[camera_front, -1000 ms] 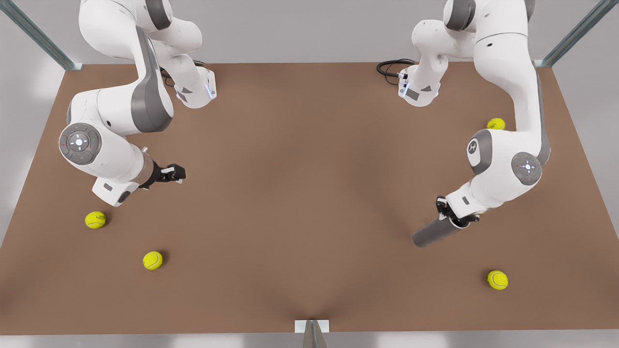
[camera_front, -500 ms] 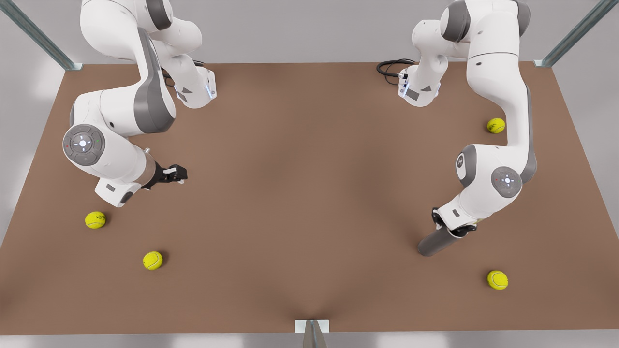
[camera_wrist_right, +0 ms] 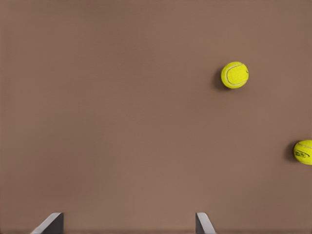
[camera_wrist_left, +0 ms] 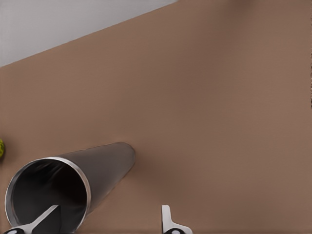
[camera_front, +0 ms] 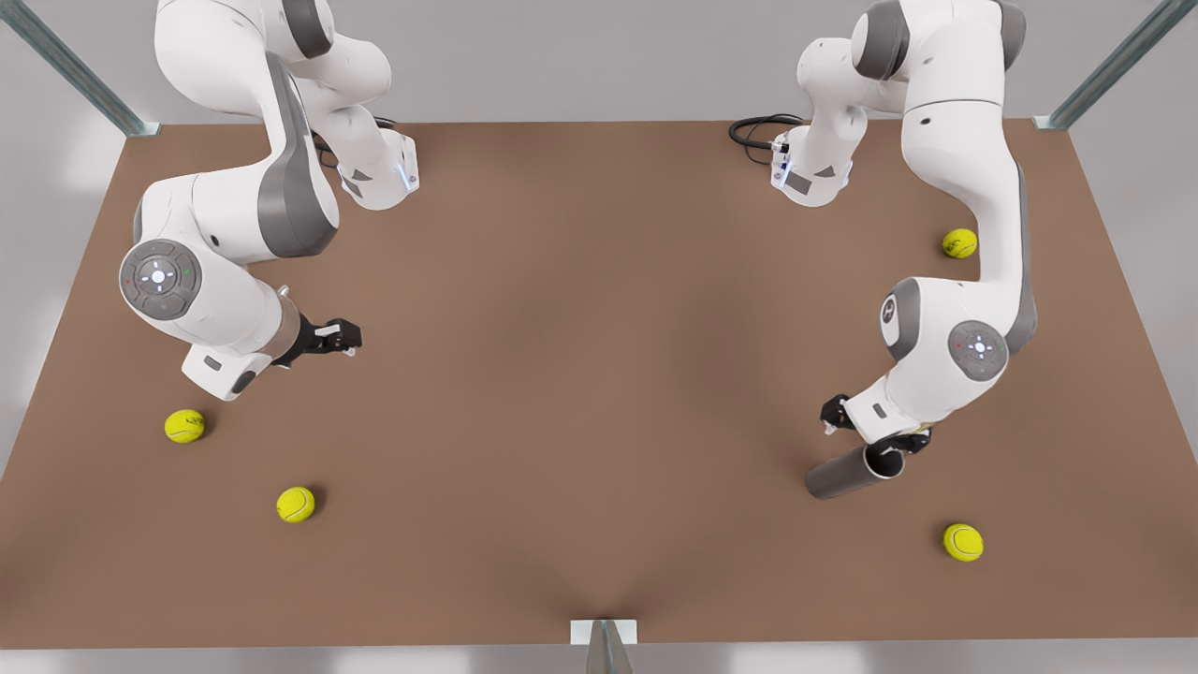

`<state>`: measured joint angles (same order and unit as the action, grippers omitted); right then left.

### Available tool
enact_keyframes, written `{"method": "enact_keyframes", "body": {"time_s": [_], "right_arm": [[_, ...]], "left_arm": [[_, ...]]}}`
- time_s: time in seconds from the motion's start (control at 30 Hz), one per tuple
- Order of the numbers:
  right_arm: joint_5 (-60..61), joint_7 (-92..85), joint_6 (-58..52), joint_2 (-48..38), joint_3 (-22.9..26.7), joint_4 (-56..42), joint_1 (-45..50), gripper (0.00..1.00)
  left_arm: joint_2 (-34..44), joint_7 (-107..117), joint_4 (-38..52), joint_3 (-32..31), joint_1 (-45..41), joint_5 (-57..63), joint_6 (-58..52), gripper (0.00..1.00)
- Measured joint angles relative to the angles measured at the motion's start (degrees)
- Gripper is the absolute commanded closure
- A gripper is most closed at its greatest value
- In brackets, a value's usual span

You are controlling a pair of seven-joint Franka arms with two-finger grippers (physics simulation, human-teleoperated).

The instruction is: Put the tennis tube upright

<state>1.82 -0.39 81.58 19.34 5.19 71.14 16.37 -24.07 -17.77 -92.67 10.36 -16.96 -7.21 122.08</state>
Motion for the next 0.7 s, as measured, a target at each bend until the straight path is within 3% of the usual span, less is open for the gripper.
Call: {"method": "enact_keyframes", "body": {"time_s": [0.37,0.53,0.7], "right_arm": [[1.9,-0.1,0.1,-0.2,0.4,-1.1,-1.7,0.00],[2.3,-0.1,0.2,-0.3,0.5,-1.2,-1.8,0.00],[3.7,-0.2,0.1,0.5,0.6,-1.0,-6.2,0.00]], "left_arm": [[3.8,1.5,0.2,0.1,-0.3,0.0,-1.0,0.00],[9.1,3.8,10.0,0.7,3.0,1.6,-15.6,0.00],[15.8,6.0,7.2,0.7,1.3,7.1,-25.5,0.00]]}}
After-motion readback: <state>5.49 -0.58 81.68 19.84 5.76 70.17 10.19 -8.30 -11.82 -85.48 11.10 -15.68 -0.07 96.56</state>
